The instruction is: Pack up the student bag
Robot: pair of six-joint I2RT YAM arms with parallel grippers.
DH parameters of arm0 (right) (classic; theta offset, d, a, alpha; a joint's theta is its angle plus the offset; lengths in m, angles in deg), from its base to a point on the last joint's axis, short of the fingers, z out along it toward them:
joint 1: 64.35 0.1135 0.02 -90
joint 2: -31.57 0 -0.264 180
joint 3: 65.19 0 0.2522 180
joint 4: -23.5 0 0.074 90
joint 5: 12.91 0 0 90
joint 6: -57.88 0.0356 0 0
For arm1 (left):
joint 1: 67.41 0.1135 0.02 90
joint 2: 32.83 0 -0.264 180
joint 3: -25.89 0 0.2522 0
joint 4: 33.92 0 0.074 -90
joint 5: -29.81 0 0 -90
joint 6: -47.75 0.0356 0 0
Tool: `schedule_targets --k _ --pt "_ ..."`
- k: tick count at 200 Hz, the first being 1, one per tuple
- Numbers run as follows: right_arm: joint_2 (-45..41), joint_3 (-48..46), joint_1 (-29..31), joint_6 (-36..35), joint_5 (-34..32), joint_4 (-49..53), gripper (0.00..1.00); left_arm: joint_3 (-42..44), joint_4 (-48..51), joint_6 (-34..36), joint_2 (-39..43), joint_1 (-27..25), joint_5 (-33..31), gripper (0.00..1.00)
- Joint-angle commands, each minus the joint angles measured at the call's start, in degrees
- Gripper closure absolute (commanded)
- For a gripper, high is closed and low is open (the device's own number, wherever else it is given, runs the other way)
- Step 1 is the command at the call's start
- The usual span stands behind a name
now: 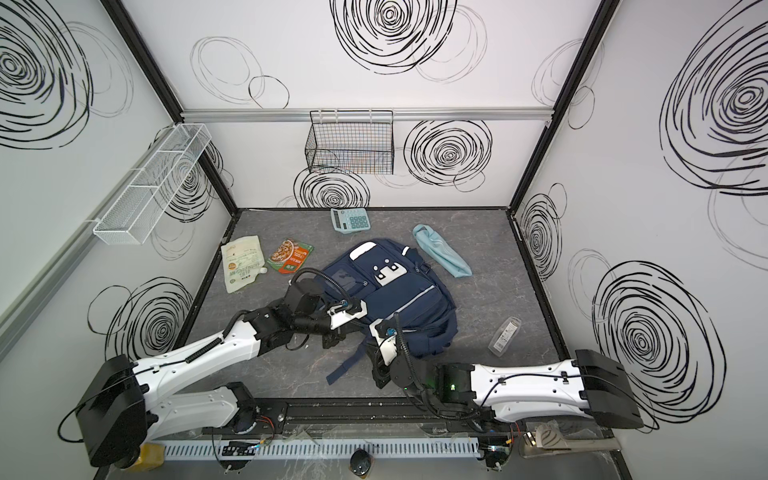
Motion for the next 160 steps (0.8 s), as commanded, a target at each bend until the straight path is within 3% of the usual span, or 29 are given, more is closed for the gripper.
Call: schedule_targets --k 1,41,70,119,160 --pt "1.6 -0.1 -3.3 2.8 -1.5 -3.1 0.83 -2.1 -5.1 -1.2 2.4 -0.8 4.1 1.00" --pt "3.8 -0.6 -6.4 3.5 2.2 -3.7 0.77 -2.4 -5.2 -1.5 2.6 -1.0 5.2 1.00" --pt "4.8 -0.7 -6.6 4.9 2.7 -2.6 0.61 -2.2 -6.1 -2.1 3.4 -1.0 6.8 1.00" --pt "3.8 0.1 -6.6 7.8 1.9 3.8 0.64 -1.6 -6.4 -1.8 4.0 -0.8 6.1 1.00" --pt "-2.1 -2.3 -6.5 7.7 1.3 5.3 0.68 -1.8 -6.3 -1.8 3.4 -0.5 5.7 1.00"
